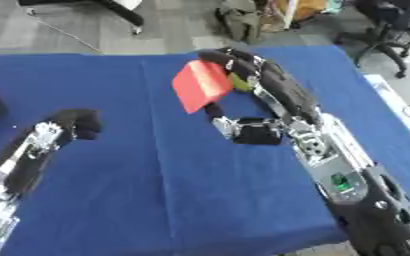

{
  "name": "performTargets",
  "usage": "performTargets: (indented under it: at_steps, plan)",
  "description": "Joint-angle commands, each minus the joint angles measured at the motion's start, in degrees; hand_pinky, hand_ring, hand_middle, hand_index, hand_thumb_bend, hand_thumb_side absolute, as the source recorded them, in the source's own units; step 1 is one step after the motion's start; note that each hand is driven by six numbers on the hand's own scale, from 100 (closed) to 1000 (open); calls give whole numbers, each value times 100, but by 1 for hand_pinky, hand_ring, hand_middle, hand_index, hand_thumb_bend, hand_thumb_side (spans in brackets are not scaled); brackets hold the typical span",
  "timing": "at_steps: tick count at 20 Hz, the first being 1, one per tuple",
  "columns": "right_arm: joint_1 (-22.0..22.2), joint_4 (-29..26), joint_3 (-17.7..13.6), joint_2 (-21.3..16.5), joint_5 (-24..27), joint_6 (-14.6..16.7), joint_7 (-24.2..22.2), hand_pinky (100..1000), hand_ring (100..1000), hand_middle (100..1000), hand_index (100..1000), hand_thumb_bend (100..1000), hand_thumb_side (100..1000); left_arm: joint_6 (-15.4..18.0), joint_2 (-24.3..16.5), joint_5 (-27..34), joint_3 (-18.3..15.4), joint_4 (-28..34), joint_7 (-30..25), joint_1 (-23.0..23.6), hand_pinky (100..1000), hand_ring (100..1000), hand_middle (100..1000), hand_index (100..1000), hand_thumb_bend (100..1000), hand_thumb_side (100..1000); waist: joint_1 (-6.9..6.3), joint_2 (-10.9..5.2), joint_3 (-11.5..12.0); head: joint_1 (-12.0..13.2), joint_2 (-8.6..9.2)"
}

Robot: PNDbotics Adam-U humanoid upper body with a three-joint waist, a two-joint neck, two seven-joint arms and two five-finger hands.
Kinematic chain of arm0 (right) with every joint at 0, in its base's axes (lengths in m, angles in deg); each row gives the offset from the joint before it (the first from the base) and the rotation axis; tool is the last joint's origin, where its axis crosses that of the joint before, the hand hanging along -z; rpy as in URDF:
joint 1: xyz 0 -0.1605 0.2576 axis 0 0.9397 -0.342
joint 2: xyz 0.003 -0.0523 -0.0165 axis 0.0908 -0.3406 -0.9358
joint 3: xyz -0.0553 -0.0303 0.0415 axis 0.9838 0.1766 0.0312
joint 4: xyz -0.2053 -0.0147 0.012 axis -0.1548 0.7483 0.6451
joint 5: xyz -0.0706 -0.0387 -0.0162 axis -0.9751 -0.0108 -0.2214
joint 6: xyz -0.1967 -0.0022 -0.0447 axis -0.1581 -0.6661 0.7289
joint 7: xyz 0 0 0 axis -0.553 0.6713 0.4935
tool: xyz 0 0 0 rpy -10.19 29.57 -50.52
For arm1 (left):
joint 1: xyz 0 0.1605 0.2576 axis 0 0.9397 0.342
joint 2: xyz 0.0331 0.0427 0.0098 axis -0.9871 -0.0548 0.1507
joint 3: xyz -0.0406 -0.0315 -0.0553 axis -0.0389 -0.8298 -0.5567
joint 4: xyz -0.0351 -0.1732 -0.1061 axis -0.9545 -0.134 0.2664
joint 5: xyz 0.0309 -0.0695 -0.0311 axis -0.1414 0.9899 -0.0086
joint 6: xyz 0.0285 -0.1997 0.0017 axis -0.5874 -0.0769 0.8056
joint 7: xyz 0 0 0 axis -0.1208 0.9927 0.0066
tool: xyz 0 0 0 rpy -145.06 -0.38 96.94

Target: Pick up the objects with one hand, pass them to the other hand, and then place them into the box on the other side of the table.

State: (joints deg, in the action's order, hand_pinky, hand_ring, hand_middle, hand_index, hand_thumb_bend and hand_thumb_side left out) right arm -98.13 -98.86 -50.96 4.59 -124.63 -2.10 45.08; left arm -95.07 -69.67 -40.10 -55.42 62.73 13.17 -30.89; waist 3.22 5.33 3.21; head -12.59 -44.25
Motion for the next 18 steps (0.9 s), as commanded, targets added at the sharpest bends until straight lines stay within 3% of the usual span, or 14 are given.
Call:
performTargets:
  at_steps: [1, 3, 4, 5, 6, 11, 18]
  plan:
    - [-133, -123, 59, 53, 131, 150, -34, 668, 590, 379, 902, 100, 100, -29, 87, 343, 158, -135, -191, -170, 776, 757, 691, 817, 287, 1000, -9, -100, -16, -17, 13]
    - [-183, -123, 116, 119, 203, 211, -59, 667, 589, 378, 902, 100, 100, -52, 143, 721, 317, -260, -421, -266, 785, 770, 706, 836, 374, 961, -5, -108, -22, -18, 13]
    - [-207, -123, 142, 145, 239, 238, -76, 667, 588, 378, 902, 100, 100, -67, 165, 972, 401, -314, -573, -318, 792, 776, 715, 848, 498, 887, -3, -110, -23, -19, 13]
    - [-227, -123, 162, 169, 270, 262, -96, 666, 588, 378, 902, 100, 100, -87, 179, 1265, 477, -363, -735, -372, 795, 777, 717, 855, 501, 918, -1, -113, -24, -24, 13]
    - [-245, -123, 182, 193, 299, 282, -115, 666, 587, 378, 902, 100, 100, -120, 191, 1592, 553, -409, -893, -421, 795, 775, 715, 863, 550, 890, 0, -115, -26, -31, 13]
    - [-273, -123, 268, 259, 444, 326, -213, 662, 584, 377, 901, 100, 100, -402, 217, 3056, 790, -554, -1308, -646, 787, 764, 703, 868, 559, 830, 15, -130, -36, -64, 13]
    - [-287, -123, 377, 318, 605, 380, -318, 657, 580, 373, 901, 100, 100, -716, 257, 3695, 960, -531, -1335, -801, 784, 764, 704, 872, 607, 838, 31, -145, -47, -86, 13]
